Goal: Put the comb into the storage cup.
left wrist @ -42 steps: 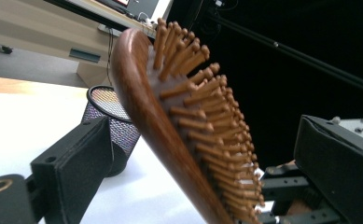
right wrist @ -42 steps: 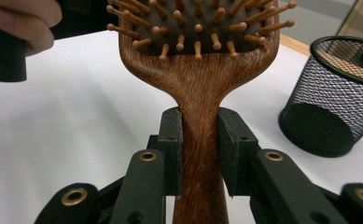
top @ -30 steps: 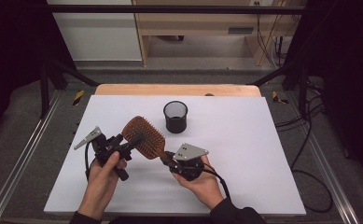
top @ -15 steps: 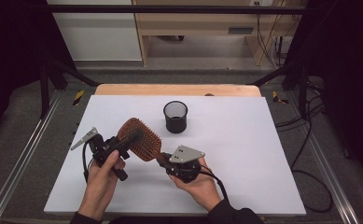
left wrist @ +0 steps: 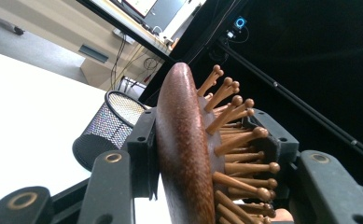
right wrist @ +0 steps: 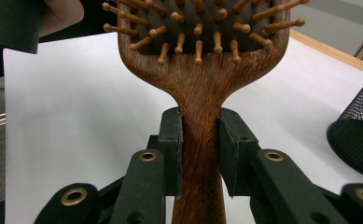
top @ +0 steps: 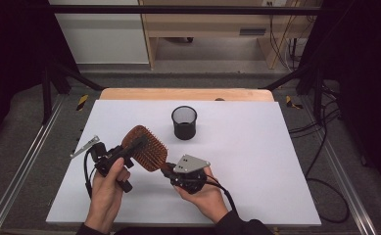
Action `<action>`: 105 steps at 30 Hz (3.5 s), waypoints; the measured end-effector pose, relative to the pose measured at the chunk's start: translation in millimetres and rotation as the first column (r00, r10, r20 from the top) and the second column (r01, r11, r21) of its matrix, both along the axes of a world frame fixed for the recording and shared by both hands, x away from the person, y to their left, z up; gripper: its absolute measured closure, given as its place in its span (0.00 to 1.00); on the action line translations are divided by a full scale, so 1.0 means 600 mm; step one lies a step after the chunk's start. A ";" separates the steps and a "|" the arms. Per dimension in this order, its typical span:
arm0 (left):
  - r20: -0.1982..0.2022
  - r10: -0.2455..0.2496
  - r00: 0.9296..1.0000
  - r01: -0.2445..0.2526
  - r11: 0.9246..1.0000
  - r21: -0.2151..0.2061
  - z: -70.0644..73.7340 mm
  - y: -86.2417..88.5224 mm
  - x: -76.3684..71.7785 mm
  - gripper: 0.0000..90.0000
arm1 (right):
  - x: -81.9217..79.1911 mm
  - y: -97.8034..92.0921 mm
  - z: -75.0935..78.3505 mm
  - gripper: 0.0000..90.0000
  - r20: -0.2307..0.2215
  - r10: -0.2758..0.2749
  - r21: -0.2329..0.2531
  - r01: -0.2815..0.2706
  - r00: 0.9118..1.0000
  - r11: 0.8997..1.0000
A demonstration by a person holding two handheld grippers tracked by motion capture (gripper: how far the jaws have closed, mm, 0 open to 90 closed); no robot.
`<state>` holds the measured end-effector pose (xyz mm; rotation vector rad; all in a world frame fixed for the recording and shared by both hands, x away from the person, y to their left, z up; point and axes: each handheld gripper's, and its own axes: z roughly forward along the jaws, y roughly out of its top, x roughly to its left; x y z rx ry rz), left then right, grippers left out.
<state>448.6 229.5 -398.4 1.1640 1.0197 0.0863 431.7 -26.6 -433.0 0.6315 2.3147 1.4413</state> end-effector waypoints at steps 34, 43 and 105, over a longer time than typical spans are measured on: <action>0.062 0.051 0.997 -0.054 0.998 0.042 0.046 -0.026 0.016 0.57 | 0.034 -0.160 0.008 0.12 -0.073 -0.212 0.079 0.217 0.975 0.973; 0.095 0.010 0.995 -0.018 0.996 0.088 0.090 -0.057 0.027 0.57 | 0.001 -0.288 -0.005 0.07 -0.050 -0.353 0.131 0.356 0.934 0.925; 0.185 0.063 0.981 -0.085 0.990 0.112 0.221 -0.155 0.195 0.57 | 0.004 -0.338 -0.021 0.06 -0.012 -0.477 0.192 0.470 0.879 0.862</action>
